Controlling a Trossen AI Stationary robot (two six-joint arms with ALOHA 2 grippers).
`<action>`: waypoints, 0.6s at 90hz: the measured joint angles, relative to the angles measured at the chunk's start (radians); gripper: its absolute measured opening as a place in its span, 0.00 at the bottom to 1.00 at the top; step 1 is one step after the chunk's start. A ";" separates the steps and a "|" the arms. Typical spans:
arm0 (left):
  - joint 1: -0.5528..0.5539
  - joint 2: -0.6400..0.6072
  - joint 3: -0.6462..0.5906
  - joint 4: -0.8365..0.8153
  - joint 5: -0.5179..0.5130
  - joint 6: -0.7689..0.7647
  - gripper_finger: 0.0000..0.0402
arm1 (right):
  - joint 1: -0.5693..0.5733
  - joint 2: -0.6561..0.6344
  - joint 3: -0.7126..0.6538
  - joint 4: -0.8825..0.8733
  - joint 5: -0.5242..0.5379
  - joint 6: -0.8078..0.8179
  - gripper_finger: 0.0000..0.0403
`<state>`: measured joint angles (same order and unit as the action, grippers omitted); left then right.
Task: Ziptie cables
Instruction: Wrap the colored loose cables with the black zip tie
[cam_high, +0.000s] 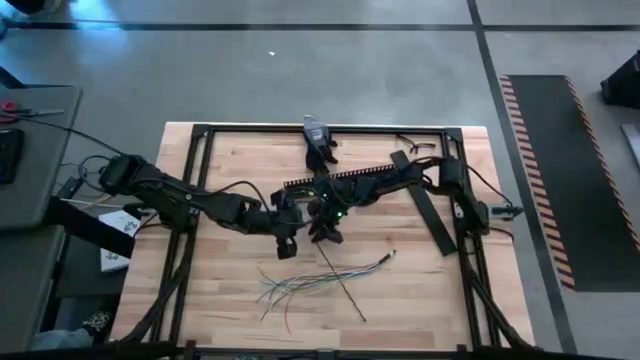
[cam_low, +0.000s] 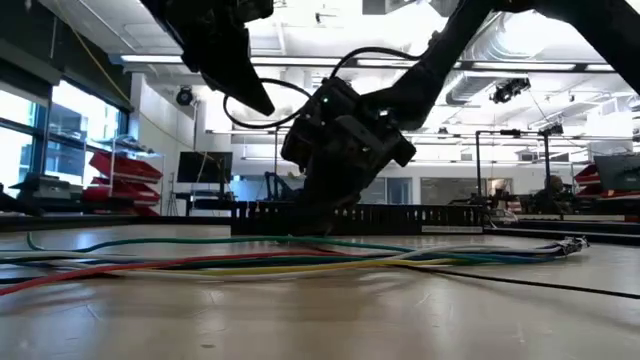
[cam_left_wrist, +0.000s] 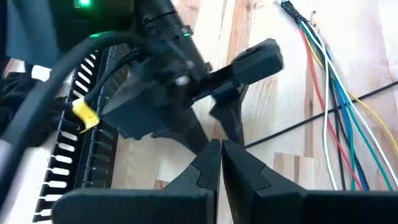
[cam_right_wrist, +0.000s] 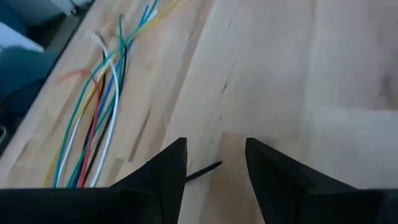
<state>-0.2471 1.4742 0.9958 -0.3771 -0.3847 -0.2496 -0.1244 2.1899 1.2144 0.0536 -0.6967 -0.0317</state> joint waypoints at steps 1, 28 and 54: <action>0.000 0.000 0.000 0.000 0.000 -0.001 0.00 | 0.002 0.000 0.000 -0.004 0.000 -0.003 0.37; -0.015 0.000 0.000 0.000 -0.003 -0.009 0.00 | 0.018 -0.002 0.000 -0.067 -0.071 -0.036 0.37; -0.016 0.000 0.000 0.000 -0.015 -0.010 0.00 | 0.045 -0.002 -0.002 -0.082 -0.032 -0.073 0.32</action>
<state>-0.2630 1.4742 0.9955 -0.3771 -0.3996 -0.2592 -0.0796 2.1880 1.2126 -0.0288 -0.7287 -0.1047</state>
